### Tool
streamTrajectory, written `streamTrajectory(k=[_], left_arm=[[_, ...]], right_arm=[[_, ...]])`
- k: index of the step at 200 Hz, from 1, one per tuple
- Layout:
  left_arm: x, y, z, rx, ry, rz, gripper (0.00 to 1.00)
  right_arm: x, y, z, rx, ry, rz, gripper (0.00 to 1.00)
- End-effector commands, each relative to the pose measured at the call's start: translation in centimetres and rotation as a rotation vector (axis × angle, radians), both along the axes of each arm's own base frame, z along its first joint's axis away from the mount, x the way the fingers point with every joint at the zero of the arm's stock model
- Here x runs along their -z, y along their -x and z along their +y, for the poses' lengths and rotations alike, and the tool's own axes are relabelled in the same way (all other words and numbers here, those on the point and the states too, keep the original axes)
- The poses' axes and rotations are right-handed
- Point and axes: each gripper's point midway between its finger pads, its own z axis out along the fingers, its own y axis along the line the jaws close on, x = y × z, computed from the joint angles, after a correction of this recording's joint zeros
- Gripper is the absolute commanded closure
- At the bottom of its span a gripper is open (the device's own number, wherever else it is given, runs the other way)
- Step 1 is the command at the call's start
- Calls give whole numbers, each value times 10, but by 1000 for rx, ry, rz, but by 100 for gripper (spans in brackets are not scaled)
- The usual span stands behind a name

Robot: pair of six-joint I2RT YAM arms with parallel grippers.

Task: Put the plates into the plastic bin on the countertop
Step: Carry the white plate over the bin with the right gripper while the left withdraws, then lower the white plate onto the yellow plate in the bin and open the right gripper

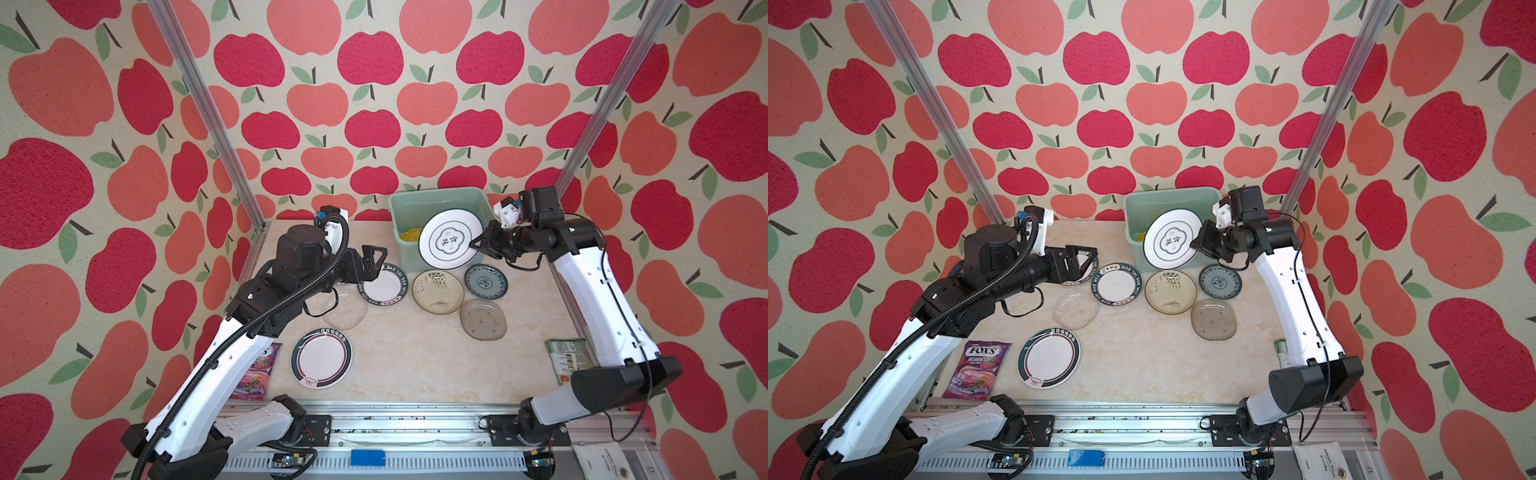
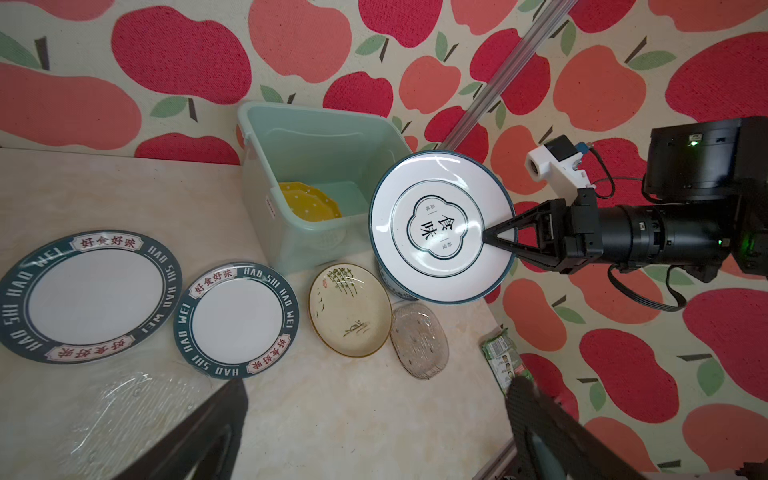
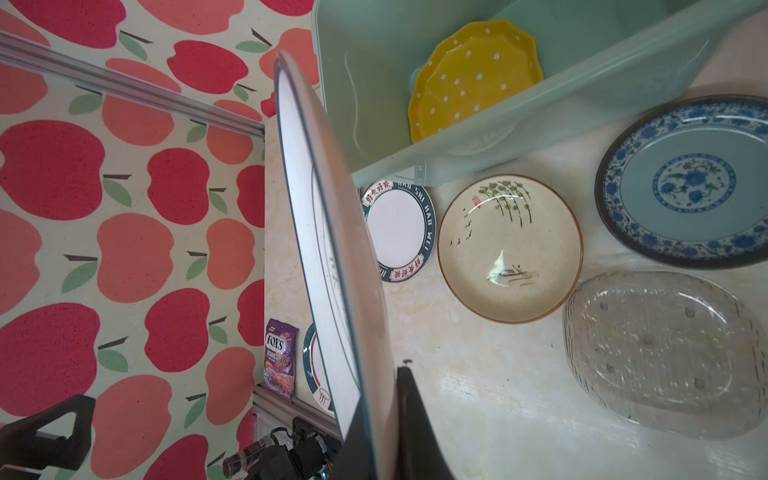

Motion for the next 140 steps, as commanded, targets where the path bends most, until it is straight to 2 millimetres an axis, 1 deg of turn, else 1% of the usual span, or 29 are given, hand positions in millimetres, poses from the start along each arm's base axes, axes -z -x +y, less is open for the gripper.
streamTrajectory(k=[1, 14, 30, 45, 63, 77, 99, 140], left_arm=[[6, -20, 10, -58, -105, -9, 1], [9, -31, 9, -70, -111, 1, 1], [14, -43, 4, -59, -100, 23, 1], [19, -54, 2, -61, -84, 47, 1], [25, -67, -1, -72, -75, 64, 1], [31, -76, 0, -88, -70, 81, 1], [43, -87, 1, -106, -67, 122, 1], [65, -101, -4, -110, -83, 184, 1]], right_arm=[[-25, -33, 4, -49, -61, -86, 100], [-23, -59, 3, -53, -67, -92, 100], [-19, -85, 2, -69, -57, -106, 100], [-10, -108, 2, -85, -45, -107, 100], [4, -131, 3, -108, -27, -104, 100], [16, -146, 4, -124, -14, -108, 100], [43, -166, 7, -146, -9, -103, 100], [79, -190, 14, -198, 2, -125, 100]])
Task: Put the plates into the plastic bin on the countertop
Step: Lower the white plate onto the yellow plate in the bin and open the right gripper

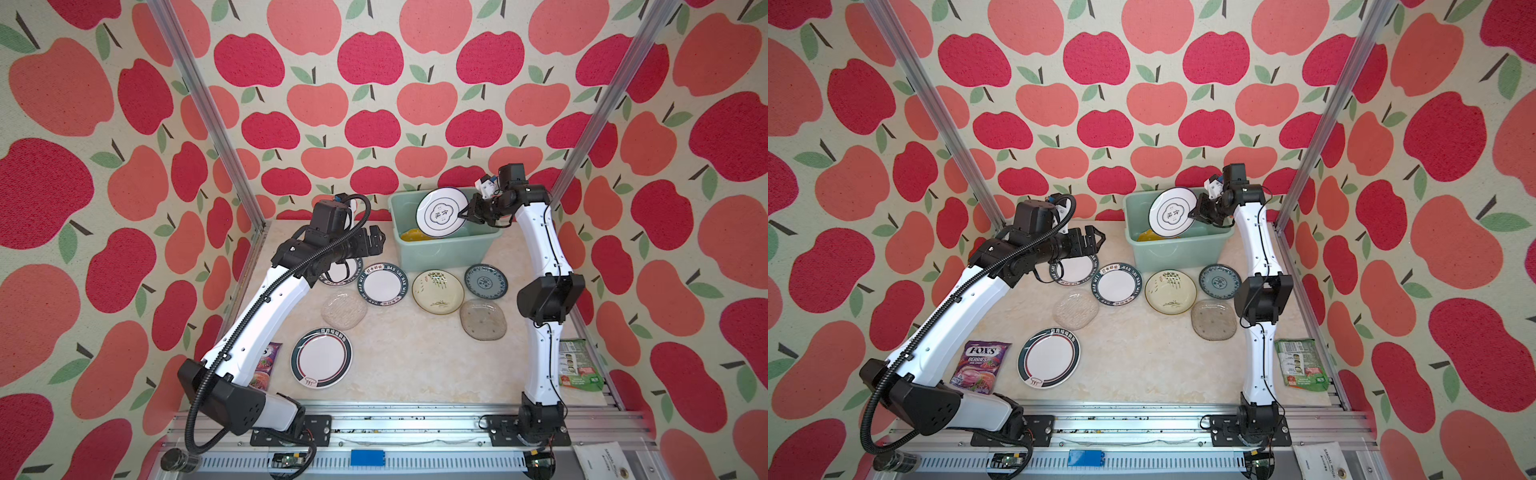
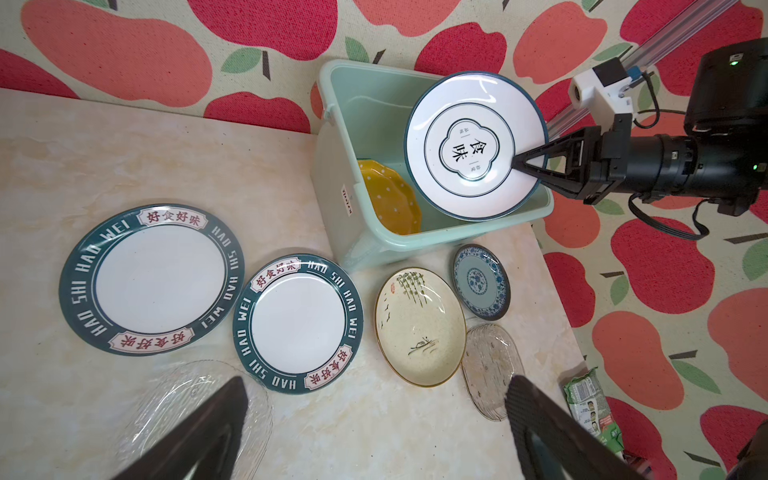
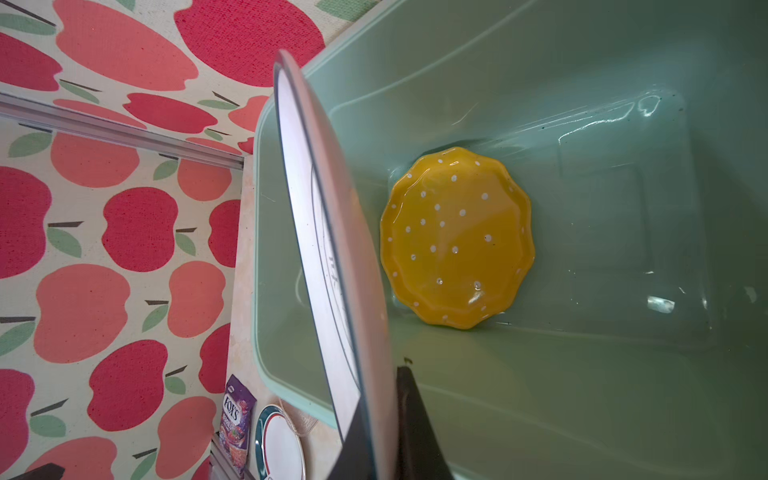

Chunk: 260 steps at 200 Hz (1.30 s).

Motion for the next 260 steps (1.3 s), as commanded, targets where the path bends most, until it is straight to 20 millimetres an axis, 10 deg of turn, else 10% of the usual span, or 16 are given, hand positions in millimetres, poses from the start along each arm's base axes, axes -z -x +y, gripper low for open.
streamTrajectory(k=[1, 158, 260], left_arm=[[-7, -8, -6, 3, 28, -1, 1], [38, -38, -28, -7, -50, 139, 1], [56, -39, -33, 9, -74, 186, 1]], right_arm=[[-3, -13, 7, -74, -16, -97, 100], [125, -43, 18, -120, 87, -4, 96], [163, -50, 5, -70, 177, 37, 79]])
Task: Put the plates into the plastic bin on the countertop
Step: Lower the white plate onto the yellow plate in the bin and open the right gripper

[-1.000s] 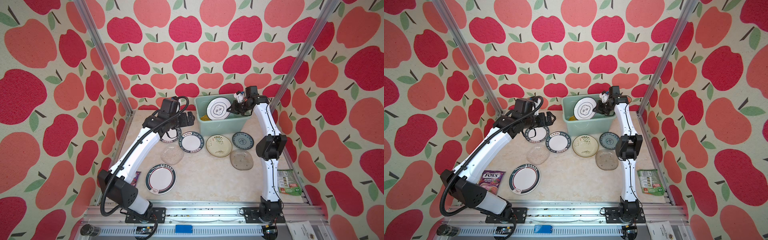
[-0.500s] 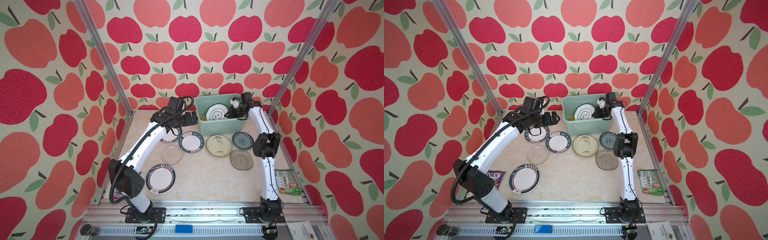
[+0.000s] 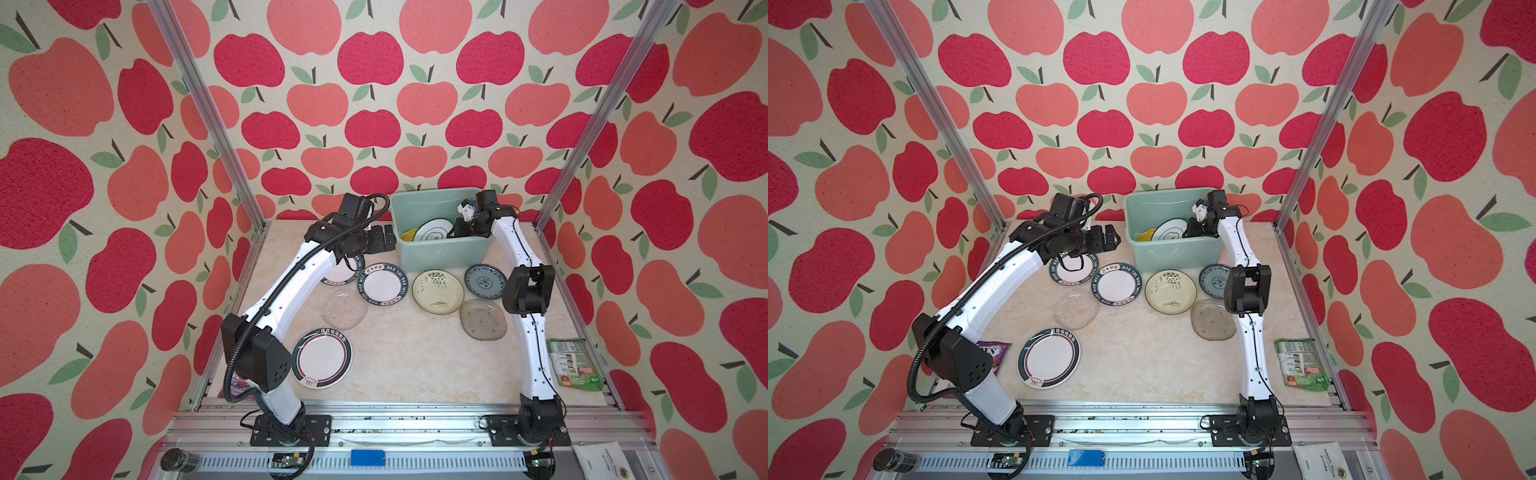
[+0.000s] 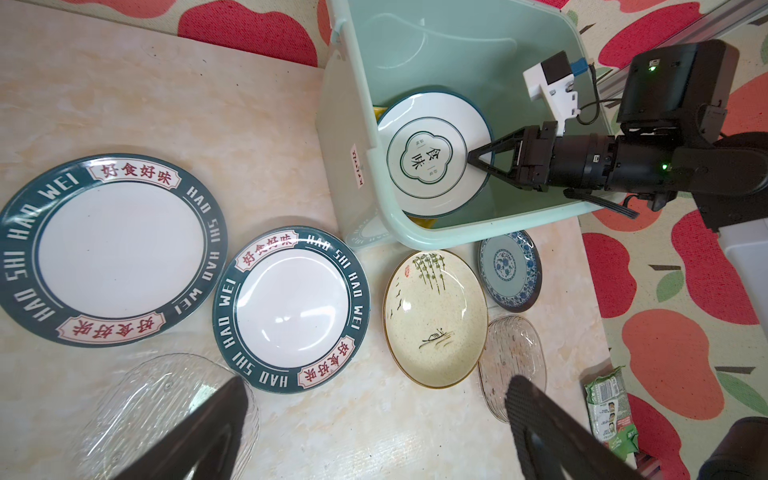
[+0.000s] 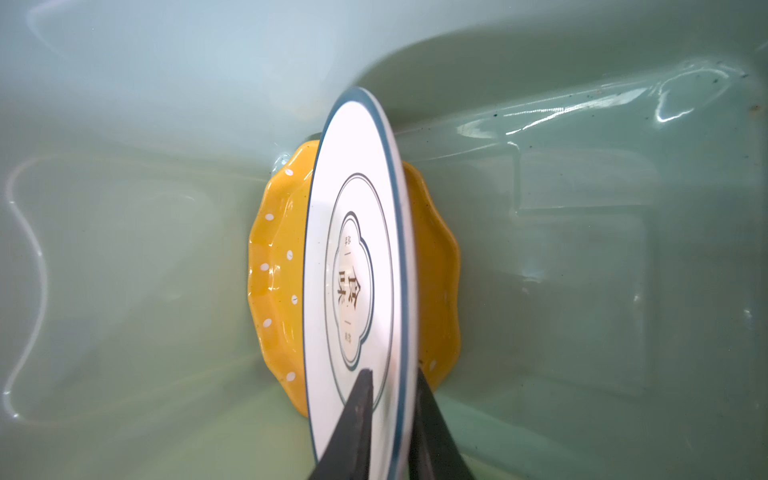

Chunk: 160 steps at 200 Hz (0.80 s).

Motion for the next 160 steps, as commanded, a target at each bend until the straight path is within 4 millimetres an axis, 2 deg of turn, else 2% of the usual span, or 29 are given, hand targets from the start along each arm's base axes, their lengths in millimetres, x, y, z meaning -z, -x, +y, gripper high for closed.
streamTrajectory(k=[1, 46, 110, 160], left_arm=[[1, -1, -2, 8, -13, 8, 1], [8, -2, -5, 13, -11, 31, 1], [14, -3, -6, 16, -13, 49, 1], [15, -2, -6, 11, -18, 56, 1]], right_arm=[[19, -1, -2, -3, 32, 11, 78], [30, -2, -6, 7, 66, 16, 74], [45, 8, 2, -43, 147, 21, 68], [37, 9, 3, -56, 157, 0, 64]])
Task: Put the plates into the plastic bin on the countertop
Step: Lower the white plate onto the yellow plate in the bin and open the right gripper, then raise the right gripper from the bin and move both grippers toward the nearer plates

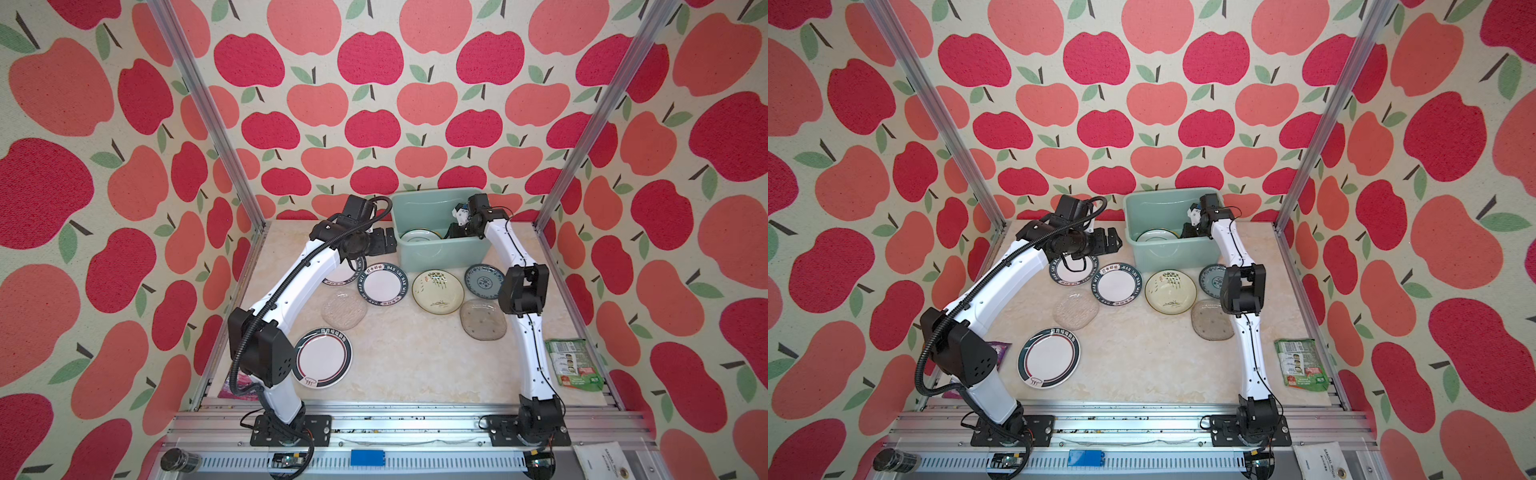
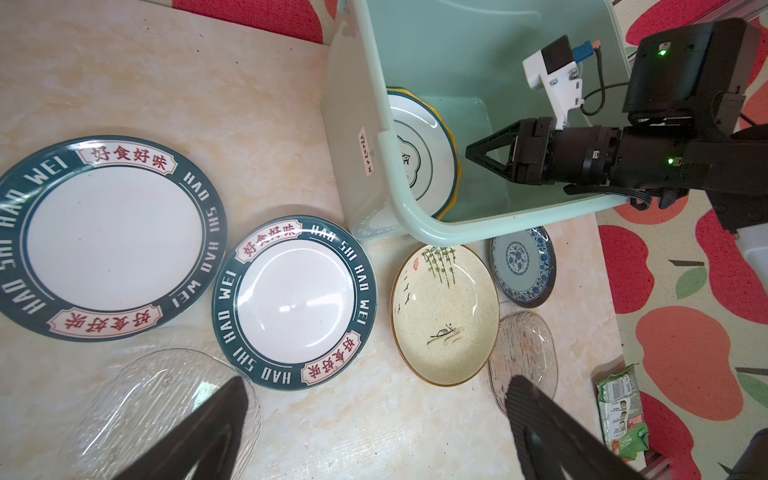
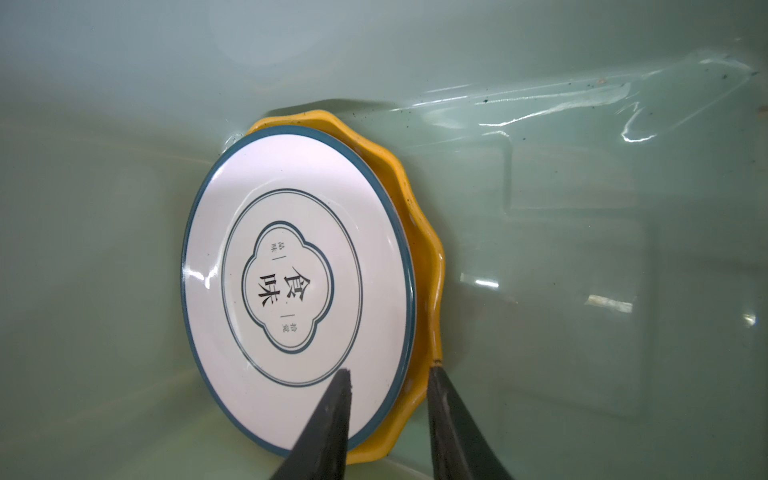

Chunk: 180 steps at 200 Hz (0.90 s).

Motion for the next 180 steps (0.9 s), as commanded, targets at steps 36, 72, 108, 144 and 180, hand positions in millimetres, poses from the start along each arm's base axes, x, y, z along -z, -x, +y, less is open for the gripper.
streamTrajectory(k=[36, 72, 108, 144, 180], left_arm=[[-7, 0, -2, -6, 0, 0, 1], [-19, 1, 3, -23, -5, -34, 1], [-33, 5, 13, -43, -17, -75, 1], [-41, 12, 26, -69, -39, -105, 1], [-49, 18, 41, -98, -76, -140, 1]], right_arm=[[-9, 12, 1, -44, 20, 0, 57], [-46, 18, 4, -58, -3, -52, 47], [-67, 24, 4, -74, 0, -82, 41], [-76, 26, 3, -80, 16, -96, 38], [-102, 28, 12, -99, -34, -130, 33]])
